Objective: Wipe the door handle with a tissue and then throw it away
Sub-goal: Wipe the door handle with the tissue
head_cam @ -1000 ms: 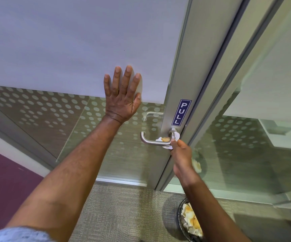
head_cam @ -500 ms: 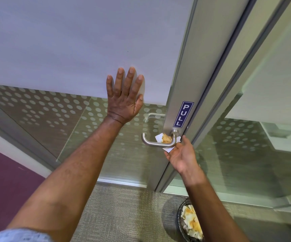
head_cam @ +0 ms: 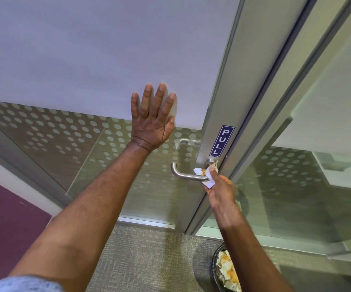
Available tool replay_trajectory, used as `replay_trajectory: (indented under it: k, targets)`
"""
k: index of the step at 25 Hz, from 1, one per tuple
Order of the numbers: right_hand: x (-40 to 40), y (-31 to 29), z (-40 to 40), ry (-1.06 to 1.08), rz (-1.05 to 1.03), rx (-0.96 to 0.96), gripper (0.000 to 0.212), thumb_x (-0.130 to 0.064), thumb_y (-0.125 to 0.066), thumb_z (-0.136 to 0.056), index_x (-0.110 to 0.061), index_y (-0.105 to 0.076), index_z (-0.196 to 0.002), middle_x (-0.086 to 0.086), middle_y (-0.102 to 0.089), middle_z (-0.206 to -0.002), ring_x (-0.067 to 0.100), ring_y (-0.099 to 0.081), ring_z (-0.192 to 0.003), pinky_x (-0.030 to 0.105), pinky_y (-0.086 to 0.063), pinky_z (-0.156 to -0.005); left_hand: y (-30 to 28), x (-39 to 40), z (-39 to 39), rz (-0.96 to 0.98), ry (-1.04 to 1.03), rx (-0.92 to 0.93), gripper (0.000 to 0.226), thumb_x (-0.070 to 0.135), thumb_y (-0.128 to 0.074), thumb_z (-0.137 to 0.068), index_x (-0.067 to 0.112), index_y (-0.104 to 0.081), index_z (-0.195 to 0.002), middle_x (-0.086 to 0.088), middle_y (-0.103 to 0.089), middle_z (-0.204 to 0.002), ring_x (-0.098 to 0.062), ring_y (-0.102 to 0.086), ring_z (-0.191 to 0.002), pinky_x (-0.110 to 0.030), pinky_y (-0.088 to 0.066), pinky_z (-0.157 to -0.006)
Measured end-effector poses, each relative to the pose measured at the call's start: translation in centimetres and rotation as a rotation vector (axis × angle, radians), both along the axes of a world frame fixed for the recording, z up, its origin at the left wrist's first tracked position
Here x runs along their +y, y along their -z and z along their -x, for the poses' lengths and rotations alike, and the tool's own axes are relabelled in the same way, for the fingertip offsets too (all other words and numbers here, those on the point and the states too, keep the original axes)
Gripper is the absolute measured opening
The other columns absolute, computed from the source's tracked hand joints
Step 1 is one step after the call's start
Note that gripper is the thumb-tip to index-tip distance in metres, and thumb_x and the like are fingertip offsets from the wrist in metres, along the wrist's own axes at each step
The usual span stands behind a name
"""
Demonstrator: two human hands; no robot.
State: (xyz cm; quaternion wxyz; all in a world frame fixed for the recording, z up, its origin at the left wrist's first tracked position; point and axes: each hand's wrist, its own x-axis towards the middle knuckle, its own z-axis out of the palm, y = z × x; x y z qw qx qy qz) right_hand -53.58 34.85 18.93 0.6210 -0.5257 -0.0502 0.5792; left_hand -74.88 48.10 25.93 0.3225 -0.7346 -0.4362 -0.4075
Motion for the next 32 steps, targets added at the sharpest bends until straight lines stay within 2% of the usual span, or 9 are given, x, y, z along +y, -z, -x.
replay_trajectory:
  k: [4, 6, 11, 15, 19, 22, 24, 29, 32]
  targets:
    - [1.2, -1.0, -0.1, -0.104, 0.064, 0.248, 0.009, -0.002, -0.056, -0.102, 0.000, -0.061, -0.094, 0.012, -0.072, -0.090, 0.028, -0.078, -0.067, 0.041, -0.065, -0.069, 0.0, 0.1, 0.0, -0.005, 0.005, -0.007, 0.075, 0.042, -0.033, -0.105, 0.026, 0.008, -0.166, 0.001, 0.024, -0.173, -0.025, 0.022, -0.160, -0.054, 0.010, -0.128]
    - [2.0, -1.2, 0.6, -0.113, 0.119, 0.229, 0.014, -0.008, -0.053, -0.105, -0.002, -0.061, -0.095, 0.011, -0.071, -0.088, 0.024, -0.075, -0.066, 0.037, -0.062, -0.062, 0.0, 0.1, 0.1, -0.006, 0.002, -0.004, 0.075, 0.042, -0.033, -0.105, 0.026, 0.008, -0.166, 0.001, 0.024, -0.172, -0.025, 0.022, -0.160, -0.054, 0.011, -0.128]
    - [1.9, 0.5, 0.8, -0.134, 0.010, 0.233, 0.032, -0.039, -0.045, -0.107, -0.016, -0.059, -0.089, -0.001, -0.063, -0.069, 0.014, -0.061, -0.062, 0.030, -0.046, -0.064, 0.0, 0.0, 0.1, 0.002, -0.004, -0.001, 0.077, 0.042, -0.035, -0.105, 0.026, 0.009, -0.165, 0.001, 0.024, -0.172, -0.025, 0.022, -0.159, -0.055, 0.009, -0.128]
    - [1.3, 1.4, 0.5, -0.134, -0.077, 0.378, 0.037, -0.034, -0.045, -0.106, -0.022, -0.058, -0.073, -0.004, -0.058, -0.059, 0.015, -0.060, -0.058, 0.034, -0.044, -0.070, -0.1, -0.1, 0.0, 0.011, 0.002, -0.004, 0.077, 0.041, -0.035, -0.105, 0.026, 0.010, -0.165, 0.002, 0.025, -0.172, -0.025, 0.023, -0.159, -0.055, 0.007, -0.127]
    - [2.6, 0.9, 0.2, -0.124, 0.069, 0.132, 0.029, -0.018, -0.041, -0.108, -0.011, -0.057, -0.085, 0.006, -0.055, -0.072, 0.016, -0.057, -0.052, 0.025, -0.048, -0.049, -0.2, -0.1, 0.1, 0.006, -0.005, 0.000, 0.078, 0.041, -0.035, -0.104, 0.026, 0.011, -0.165, 0.002, 0.026, -0.172, -0.025, 0.023, -0.159, -0.054, 0.008, -0.127]
    - [3.6, 0.7, 0.8, -0.214, 0.199, -0.336, 0.017, -0.015, -0.045, -0.106, -0.013, -0.058, -0.096, 0.005, -0.057, -0.083, 0.017, -0.057, -0.067, 0.030, -0.049, -0.057, -0.2, -0.1, 0.0, 0.011, -0.008, 0.001, 0.076, 0.042, -0.032, -0.105, 0.026, 0.011, -0.165, 0.002, 0.026, -0.172, -0.024, 0.024, -0.159, -0.053, 0.011, -0.128]
    - [3.8, 0.5, 0.9, -0.256, 0.182, -0.454, 0.020, -0.012, -0.046, -0.105, -0.017, -0.058, -0.090, 0.004, -0.059, -0.086, 0.019, -0.057, -0.073, 0.031, -0.050, -0.063, -0.1, -0.1, 0.0, 0.010, -0.008, 0.003, 0.076, 0.043, -0.032, -0.105, 0.026, 0.011, -0.165, 0.002, 0.026, -0.172, -0.024, 0.024, -0.159, -0.053, 0.012, -0.128]
    - [2.2, 1.7, -0.3, -0.197, -0.079, 0.290, 0.022, -0.024, -0.052, -0.106, -0.016, -0.061, -0.087, 0.000, -0.061, -0.063, 0.012, -0.059, -0.054, 0.027, -0.050, -0.054, -0.1, -0.1, 0.0, 0.014, -0.003, -0.001, 0.076, 0.043, -0.032, -0.105, 0.026, 0.011, -0.165, 0.002, 0.026, -0.172, -0.024, 0.024, -0.159, -0.053, 0.011, -0.127]
    - [1.5, 2.7, 0.5, -0.155, -0.234, 0.453, 0.031, -0.034, -0.050, -0.105, -0.023, -0.056, -0.077, -0.009, -0.050, -0.058, 0.007, -0.049, -0.055, 0.028, -0.043, -0.066, -0.1, -0.1, 0.0, 0.005, -0.005, -0.004, 0.076, 0.042, -0.033, -0.105, 0.026, 0.010, -0.165, 0.001, 0.025, -0.172, -0.025, 0.023, -0.159, -0.054, 0.010, -0.128]
